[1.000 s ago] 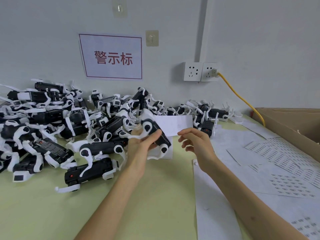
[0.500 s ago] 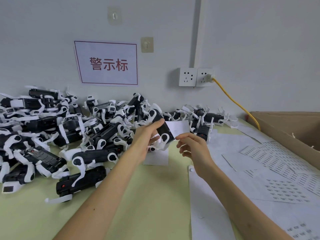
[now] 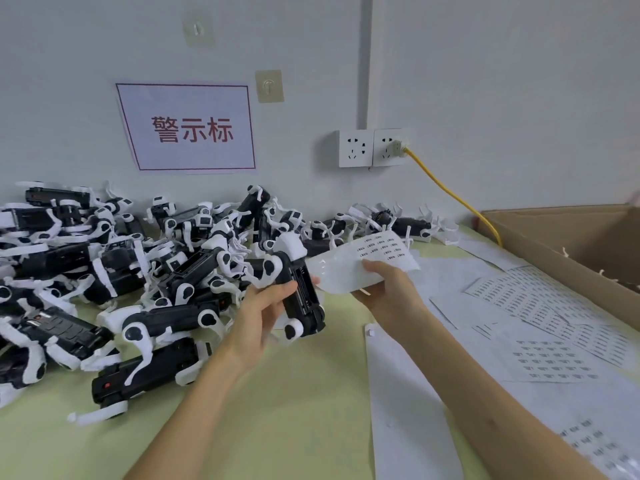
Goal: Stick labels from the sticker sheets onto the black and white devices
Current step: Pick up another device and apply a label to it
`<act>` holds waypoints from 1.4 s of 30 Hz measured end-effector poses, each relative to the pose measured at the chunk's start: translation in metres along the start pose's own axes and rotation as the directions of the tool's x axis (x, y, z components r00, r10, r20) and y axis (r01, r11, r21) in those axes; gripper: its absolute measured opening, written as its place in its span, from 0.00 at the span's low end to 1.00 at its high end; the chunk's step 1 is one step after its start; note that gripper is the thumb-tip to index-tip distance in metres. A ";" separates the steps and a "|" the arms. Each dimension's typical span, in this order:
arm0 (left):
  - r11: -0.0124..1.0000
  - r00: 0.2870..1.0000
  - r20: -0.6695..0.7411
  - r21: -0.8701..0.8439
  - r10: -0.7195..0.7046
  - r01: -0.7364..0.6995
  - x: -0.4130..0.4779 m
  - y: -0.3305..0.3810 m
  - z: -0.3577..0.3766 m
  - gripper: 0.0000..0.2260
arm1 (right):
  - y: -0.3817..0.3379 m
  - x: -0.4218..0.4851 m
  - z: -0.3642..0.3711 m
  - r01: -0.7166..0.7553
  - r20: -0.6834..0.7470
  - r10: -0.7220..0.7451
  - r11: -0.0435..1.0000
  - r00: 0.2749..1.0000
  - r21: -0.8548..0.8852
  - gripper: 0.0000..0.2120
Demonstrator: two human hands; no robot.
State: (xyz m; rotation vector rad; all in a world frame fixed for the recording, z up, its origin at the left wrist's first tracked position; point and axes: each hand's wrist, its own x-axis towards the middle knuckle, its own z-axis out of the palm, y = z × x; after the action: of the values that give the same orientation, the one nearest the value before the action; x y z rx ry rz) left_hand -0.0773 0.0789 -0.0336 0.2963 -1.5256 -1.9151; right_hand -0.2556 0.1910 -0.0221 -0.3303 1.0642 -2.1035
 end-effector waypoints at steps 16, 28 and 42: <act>0.962 0.970 0.221 -0.271 0.099 -0.037 -0.006 0.014 -0.004 0.31 | -0.005 0.002 -0.003 0.145 0.003 -0.146 0.979 0.989 -0.143 0.16; 0.946 0.998 0.054 -0.322 -0.019 0.035 -0.010 0.005 0.012 0.26 | -0.007 0.004 -0.005 0.217 -0.091 -0.231 0.965 0.969 -0.147 0.13; 0.942 0.987 -0.152 -0.321 0.052 -0.099 -0.005 0.011 0.003 0.21 | -0.005 0.000 -0.002 0.194 0.136 -0.171 0.964 0.976 -0.181 0.14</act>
State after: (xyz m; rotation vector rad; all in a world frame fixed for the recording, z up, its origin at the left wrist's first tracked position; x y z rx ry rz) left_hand -0.0716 0.0834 -0.0231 0.2163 -1.0874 -2.0015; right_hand -0.2592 0.1939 -0.0195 -0.6641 1.2089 -2.1142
